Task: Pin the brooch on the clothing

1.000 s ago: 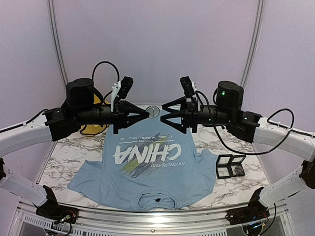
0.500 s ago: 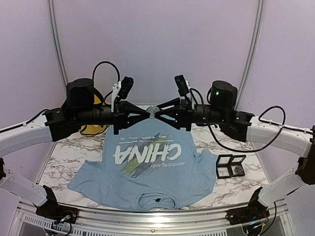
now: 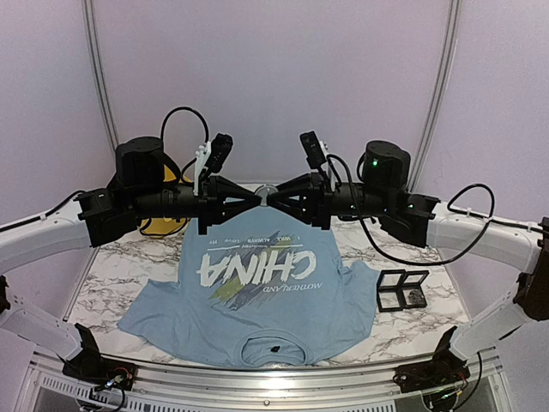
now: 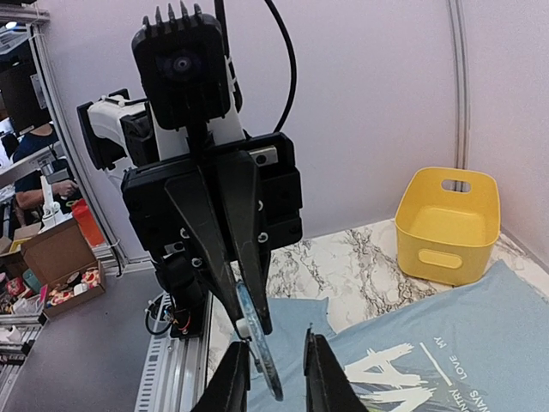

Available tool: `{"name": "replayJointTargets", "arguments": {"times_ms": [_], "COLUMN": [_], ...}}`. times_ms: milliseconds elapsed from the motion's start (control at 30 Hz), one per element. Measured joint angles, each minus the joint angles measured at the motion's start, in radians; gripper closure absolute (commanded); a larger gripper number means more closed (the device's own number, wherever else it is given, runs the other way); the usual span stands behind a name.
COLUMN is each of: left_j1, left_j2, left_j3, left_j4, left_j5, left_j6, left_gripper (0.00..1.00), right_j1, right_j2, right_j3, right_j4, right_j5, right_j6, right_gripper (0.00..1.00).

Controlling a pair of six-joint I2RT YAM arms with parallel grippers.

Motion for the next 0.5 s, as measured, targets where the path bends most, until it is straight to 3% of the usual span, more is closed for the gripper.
{"name": "replayJointTargets", "arguments": {"times_ms": [233,500], "left_j1": [-0.006,-0.018], "left_j2": [0.000,-0.001], "left_j3": [0.000,0.001], "left_j4": [-0.001,-0.016], "left_j5": [-0.025,-0.067], "left_j6": [0.022,0.076], "left_gripper": [1.00,1.00], "right_j1": [0.004,0.005], "right_j2": [0.003,0.013], "right_j3": [0.007,0.036], "right_j4": [-0.009,-0.067], "right_j5": [0.010,0.019], "right_j6": [0.003,-0.006], "right_gripper": [0.95,0.95]}}
